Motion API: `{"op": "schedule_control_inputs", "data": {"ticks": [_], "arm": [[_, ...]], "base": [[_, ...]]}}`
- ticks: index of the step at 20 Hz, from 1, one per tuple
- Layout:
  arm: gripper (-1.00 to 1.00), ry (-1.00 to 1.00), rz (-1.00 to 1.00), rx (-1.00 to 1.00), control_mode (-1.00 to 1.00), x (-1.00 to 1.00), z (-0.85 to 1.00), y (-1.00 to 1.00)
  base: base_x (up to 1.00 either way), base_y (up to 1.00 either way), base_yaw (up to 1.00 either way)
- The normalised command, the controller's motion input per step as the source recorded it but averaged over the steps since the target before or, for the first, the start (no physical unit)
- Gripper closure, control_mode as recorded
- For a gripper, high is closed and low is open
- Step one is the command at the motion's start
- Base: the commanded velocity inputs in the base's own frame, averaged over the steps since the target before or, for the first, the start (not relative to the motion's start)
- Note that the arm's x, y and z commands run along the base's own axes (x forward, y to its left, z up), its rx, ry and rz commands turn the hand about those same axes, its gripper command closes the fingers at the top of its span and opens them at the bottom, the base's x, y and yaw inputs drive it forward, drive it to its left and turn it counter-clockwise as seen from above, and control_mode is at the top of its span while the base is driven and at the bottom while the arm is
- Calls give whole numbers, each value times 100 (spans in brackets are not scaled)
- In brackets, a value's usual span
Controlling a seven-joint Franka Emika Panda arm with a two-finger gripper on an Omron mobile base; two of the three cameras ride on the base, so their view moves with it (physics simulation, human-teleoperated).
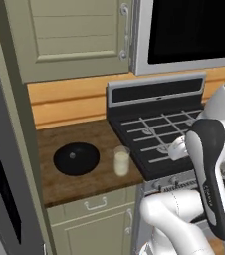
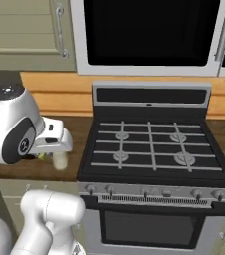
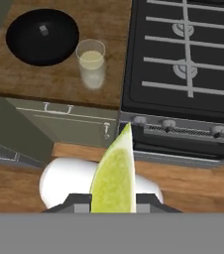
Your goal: Grab a lemon wedge from the fridge and one ice cube from the ice bowl, and put them in the glass of lemonade.
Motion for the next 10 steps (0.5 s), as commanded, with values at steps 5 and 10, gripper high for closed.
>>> {"op": "schedule_control_inputs", "data": {"ticks": [5,10], "arm": [[100,0,0,0,100,0,0,0],[100,0,0,0,100,0,0,0]], "base": [[14,1,17],[29,3,6]]}}
